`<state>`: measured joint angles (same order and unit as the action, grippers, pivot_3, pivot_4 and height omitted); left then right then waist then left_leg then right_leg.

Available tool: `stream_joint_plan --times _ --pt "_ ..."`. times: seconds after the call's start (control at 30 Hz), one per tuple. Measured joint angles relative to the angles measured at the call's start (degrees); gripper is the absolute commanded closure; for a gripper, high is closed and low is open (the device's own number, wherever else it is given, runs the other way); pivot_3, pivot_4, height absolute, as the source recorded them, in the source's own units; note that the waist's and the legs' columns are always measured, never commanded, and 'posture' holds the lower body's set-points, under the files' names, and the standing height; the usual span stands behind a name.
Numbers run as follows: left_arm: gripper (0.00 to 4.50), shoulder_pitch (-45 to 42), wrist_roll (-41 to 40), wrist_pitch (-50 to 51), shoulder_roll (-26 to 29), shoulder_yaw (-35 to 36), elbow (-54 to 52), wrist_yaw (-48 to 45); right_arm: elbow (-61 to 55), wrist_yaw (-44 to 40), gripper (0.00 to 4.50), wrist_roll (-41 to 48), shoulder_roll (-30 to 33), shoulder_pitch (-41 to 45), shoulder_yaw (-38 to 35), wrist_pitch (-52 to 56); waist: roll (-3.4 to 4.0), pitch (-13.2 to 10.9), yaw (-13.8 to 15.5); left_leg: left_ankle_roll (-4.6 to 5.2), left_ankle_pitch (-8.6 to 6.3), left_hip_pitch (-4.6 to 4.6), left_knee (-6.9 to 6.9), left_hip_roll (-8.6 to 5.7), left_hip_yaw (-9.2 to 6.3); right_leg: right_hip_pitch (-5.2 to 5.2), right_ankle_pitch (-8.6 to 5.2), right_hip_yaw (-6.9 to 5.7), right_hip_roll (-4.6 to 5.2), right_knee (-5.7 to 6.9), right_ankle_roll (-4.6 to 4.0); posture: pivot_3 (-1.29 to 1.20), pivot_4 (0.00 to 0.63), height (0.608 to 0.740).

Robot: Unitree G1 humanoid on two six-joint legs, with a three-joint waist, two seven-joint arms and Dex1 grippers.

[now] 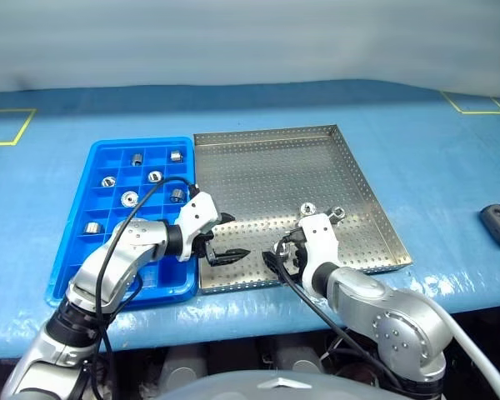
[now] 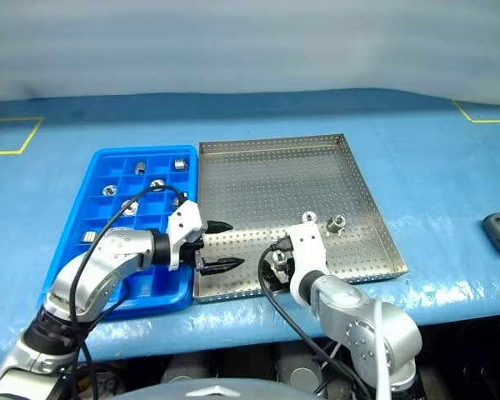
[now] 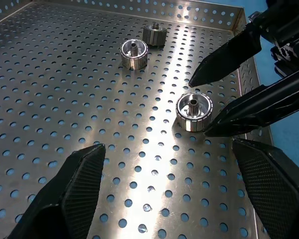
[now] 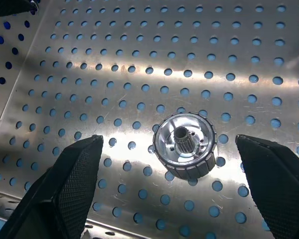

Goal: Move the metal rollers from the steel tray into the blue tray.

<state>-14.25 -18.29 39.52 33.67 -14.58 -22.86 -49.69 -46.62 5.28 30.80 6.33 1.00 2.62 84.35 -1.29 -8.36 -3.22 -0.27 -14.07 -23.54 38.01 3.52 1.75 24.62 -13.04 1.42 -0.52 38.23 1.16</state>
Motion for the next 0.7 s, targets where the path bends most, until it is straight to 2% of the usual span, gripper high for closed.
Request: stream_joint_plan --times 0.07,0.13,0.2,0.37,0.53,0.7 --pt "0.06 0.30 -0.25 -0.06 0.13 0.00 -0.20 -0.06 1.16 -0.62 0.00 -0.52 0.11 0.00 -0.14 0.00 0.00 0.00 0.13 0.00 0.00 0.00 0.00 0.00 0.00 0.00 0.00 -0.01 0.00 0.00 0.00 0.01 0.150 0.740" --pt "0.00 0.72 -0.35 -0.08 0.21 0.01 -0.76 -0.02 1.44 -1.27 0.40 -1.12 0.42 0.02 -0.40 0.00 0.01 0.00 0.27 0.00 0.00 0.00 0.00 0.00 0.00 0.00 0.00 -0.01 0.00 0.00 0.00 0.02 0.150 0.740" --pt "0.00 1.34 -0.36 -0.08 0.23 0.04 -1.31 0.25 2.16 -1.85 0.93 -1.50 0.80 0.23 -0.48 0.00 0.01 0.00 0.45 0.00 0.00 0.00 0.00 0.00 0.00 0.00 0.00 -0.01 0.00 0.00 0.00 0.02 0.150 0.740" --pt "0.00 2.22 -0.37 -0.11 0.22 0.22 -2.09 1.25 3.89 -2.92 2.60 -3.22 1.06 0.89 -0.46 -0.05 0.01 0.00 1.35 0.00 0.00 0.00 0.00 0.00 0.00 0.00 -0.01 -0.02 -0.01 -0.01 -0.01 0.04 0.150 0.740" --pt "0.00 2.73 -0.38 -0.33 -0.06 0.63 -2.17 2.75 4.48 -4.05 2.65 -4.06 1.09 1.17 -0.46 -0.20 0.01 0.00 1.77 0.00 0.00 0.00 0.00 0.00 0.01 -0.01 -0.01 -0.02 0.00 -0.03 -0.01 0.06 0.150 0.740" --pt "0.00 3.39 -0.40 -1.40 -4.22 3.74 -2.20 7.97 5.08 -4.90 2.65 -5.75 2.52 2.19 1.01 -1.20 0.00 -0.01 1.84 0.08 0.05 0.02 0.07 0.00 0.04 -0.04 0.01 0.01 0.01 -0.03 -0.03 0.10 0.150 0.740"
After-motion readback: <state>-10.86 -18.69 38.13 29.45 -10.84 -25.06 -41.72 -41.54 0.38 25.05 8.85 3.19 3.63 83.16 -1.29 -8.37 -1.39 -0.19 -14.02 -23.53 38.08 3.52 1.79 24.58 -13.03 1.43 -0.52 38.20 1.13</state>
